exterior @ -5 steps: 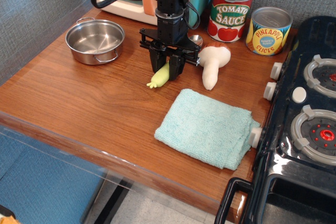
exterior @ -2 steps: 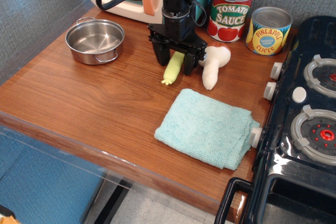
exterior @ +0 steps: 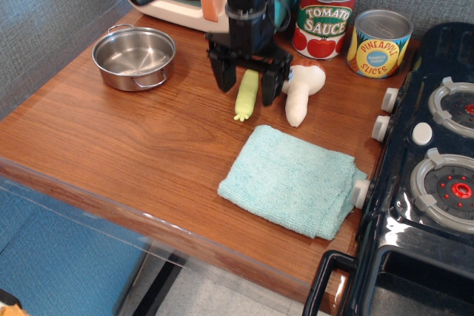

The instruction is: Put the spoon to the left of the mushroom

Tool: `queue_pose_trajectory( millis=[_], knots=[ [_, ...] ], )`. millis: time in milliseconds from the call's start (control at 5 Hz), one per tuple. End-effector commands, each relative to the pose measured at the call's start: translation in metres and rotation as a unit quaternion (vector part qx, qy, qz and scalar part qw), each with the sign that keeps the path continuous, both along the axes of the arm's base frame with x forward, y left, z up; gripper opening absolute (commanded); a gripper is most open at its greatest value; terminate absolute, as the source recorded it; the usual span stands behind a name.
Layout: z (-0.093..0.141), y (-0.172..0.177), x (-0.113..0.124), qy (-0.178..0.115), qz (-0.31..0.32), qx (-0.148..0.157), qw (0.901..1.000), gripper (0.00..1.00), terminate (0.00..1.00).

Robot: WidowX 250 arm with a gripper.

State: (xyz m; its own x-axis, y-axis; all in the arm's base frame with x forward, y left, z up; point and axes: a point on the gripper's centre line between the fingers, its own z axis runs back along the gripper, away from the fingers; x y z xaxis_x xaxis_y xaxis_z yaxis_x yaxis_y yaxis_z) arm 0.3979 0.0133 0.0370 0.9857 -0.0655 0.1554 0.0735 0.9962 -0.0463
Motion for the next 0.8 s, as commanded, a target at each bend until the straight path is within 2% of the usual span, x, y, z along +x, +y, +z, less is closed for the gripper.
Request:
queue_pose_trajectory(
  millis=[0, 400, 600],
  knots=[
    [0.0558, -0.0039, -0.0057, -0.021, -0.003, 0.004, 0.9998, 1.00, 0.00],
    [0.0565, -0.0064, -0.0093, -0.032, 0.004, 0.014, 0.9994, 1.00, 0.00],
    [0.0565, -0.0064, -0.0093, -0.032, 0.004, 0.014, 0.9994, 1.00, 1.00]
  ],
)
